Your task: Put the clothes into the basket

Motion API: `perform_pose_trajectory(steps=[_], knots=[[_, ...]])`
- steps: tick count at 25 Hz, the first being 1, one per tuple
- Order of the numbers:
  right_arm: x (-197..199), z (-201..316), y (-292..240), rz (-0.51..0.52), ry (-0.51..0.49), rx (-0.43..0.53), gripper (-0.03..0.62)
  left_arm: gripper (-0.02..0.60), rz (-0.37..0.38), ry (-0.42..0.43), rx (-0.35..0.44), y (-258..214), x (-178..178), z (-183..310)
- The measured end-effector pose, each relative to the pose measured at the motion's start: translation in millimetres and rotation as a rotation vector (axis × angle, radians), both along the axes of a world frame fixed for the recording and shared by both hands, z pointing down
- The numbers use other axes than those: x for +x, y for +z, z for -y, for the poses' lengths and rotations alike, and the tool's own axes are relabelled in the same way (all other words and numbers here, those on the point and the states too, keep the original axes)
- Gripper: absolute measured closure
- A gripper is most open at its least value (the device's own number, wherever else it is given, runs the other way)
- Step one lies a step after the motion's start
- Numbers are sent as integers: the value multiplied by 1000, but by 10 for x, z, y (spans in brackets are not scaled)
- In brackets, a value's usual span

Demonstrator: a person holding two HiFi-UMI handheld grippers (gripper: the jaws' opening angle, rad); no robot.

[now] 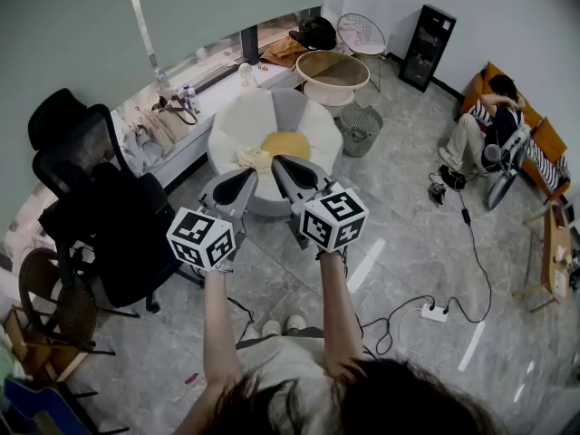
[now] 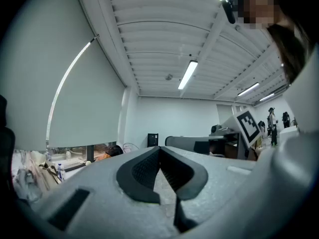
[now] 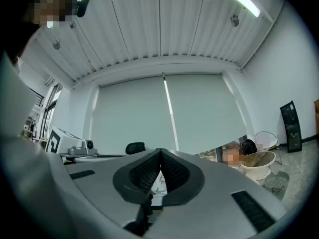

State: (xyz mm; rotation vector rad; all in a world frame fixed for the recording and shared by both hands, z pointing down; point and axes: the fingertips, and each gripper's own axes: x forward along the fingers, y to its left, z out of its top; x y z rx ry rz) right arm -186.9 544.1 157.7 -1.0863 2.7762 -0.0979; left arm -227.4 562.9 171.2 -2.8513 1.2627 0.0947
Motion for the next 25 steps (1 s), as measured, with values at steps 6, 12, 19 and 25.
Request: perform_pose_trajectory(steps=[6, 12, 19, 25], knots=[[28, 9, 7, -23, -4, 3, 585, 571, -7, 13, 11, -62, 92, 4], [75, 55, -6, -9, 3, 6, 585, 571, 18, 19, 15, -53, 140, 38], [260, 125, 83, -21, 23, -14, 585, 571, 4, 26, 10, -36, 319, 101], [444, 162, 175, -6, 16, -31, 585, 571, -3, 3, -21, 126, 503, 103]])
